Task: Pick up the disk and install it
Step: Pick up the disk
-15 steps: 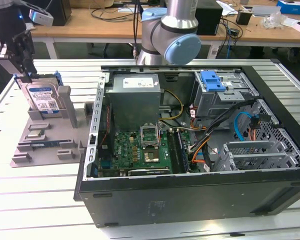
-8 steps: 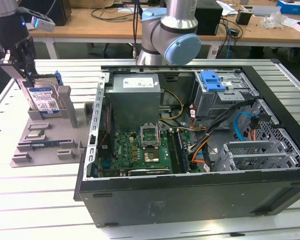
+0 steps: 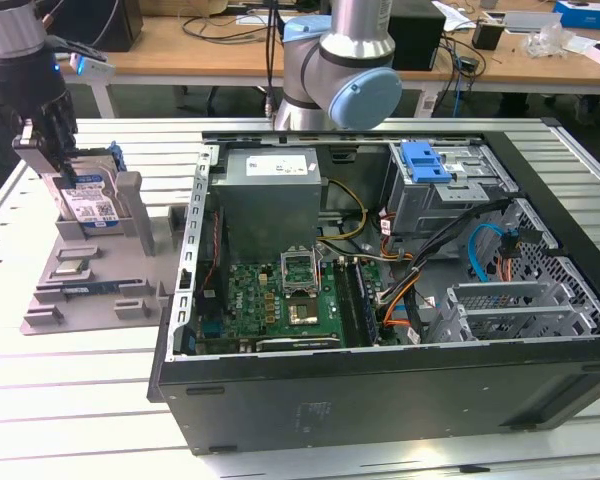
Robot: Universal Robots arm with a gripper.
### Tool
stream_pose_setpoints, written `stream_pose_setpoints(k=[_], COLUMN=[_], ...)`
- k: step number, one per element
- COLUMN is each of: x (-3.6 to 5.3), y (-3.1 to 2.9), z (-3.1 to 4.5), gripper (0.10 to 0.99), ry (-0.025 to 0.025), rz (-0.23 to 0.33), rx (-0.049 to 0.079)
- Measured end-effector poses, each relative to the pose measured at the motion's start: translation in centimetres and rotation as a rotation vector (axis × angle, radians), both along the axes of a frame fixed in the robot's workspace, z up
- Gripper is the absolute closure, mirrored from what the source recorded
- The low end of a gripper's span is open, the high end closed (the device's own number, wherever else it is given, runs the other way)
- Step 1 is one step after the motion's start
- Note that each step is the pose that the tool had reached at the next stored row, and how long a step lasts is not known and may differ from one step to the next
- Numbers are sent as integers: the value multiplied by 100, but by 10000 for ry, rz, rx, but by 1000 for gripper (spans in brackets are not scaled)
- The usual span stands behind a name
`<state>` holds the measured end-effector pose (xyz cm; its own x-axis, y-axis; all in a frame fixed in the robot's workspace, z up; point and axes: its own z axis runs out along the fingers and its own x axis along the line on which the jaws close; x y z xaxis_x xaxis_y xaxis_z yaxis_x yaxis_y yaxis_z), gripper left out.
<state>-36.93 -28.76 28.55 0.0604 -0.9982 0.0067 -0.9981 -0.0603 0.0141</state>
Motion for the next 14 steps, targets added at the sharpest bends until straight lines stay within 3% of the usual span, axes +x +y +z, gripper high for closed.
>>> stream_pose_setpoints(k=[5,9,14], x=[0,0,0], y=[0,1,1], z=[-5,52,53], gripper=[604,604,604], ry=[-1,-1,-1], rz=[0,1,0], rx=[0,0,0])
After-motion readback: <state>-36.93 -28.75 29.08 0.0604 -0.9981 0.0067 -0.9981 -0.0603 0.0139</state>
